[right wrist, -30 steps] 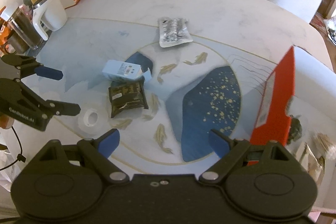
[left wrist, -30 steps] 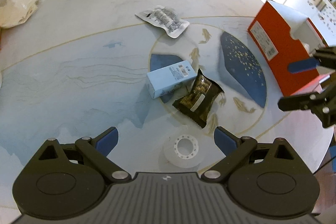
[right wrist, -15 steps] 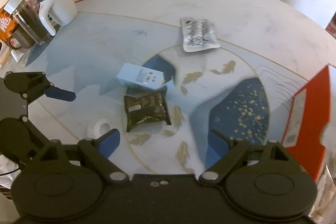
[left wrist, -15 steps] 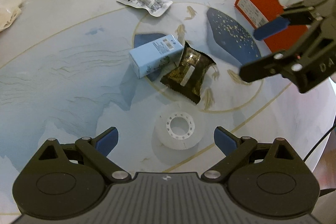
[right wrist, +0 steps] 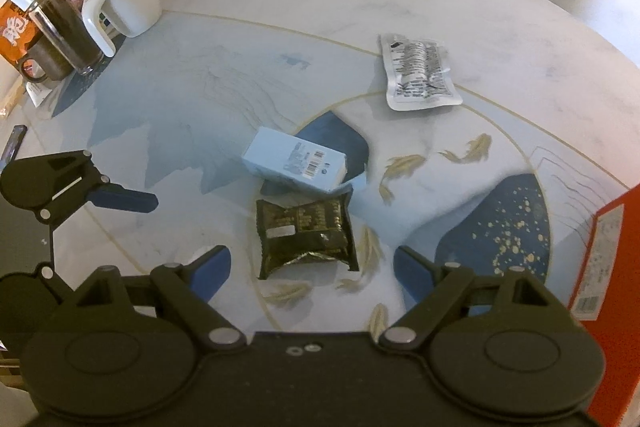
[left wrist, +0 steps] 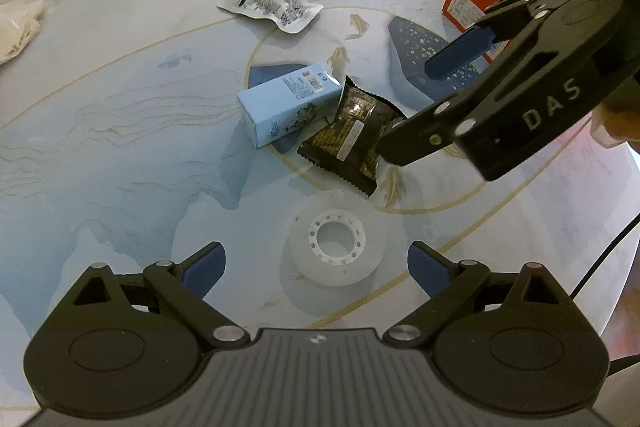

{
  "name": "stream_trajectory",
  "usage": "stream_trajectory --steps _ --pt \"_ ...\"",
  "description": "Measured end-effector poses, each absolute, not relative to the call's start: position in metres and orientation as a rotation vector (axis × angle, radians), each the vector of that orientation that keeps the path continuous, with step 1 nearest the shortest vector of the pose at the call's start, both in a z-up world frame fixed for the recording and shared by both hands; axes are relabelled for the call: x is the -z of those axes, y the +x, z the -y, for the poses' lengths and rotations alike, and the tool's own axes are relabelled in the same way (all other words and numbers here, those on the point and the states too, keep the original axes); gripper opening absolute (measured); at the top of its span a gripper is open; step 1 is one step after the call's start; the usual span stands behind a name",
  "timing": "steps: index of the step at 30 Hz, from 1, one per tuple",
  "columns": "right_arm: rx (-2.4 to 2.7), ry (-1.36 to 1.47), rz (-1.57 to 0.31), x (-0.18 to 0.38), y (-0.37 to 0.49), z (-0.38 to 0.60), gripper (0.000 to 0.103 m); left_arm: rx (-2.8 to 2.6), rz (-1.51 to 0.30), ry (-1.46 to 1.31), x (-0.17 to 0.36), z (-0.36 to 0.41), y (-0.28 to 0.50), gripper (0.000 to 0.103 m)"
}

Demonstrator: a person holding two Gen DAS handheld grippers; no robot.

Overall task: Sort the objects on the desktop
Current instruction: 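Reach the right tool to the black snack bag while the left tool reaches the clear tape roll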

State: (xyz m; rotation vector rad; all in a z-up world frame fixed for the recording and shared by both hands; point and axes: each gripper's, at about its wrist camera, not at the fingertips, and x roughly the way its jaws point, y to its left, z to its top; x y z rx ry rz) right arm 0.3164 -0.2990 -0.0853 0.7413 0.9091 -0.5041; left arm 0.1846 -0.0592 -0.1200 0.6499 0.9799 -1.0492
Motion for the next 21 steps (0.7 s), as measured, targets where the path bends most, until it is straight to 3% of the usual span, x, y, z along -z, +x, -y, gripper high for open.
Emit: stream_trajectory --steps 21 --pt "0.490 0.745 -0.975 0.113 0.343 0.312 0.084 1.027 -0.948 0.651 0.135 0.067 0.179 0.097"
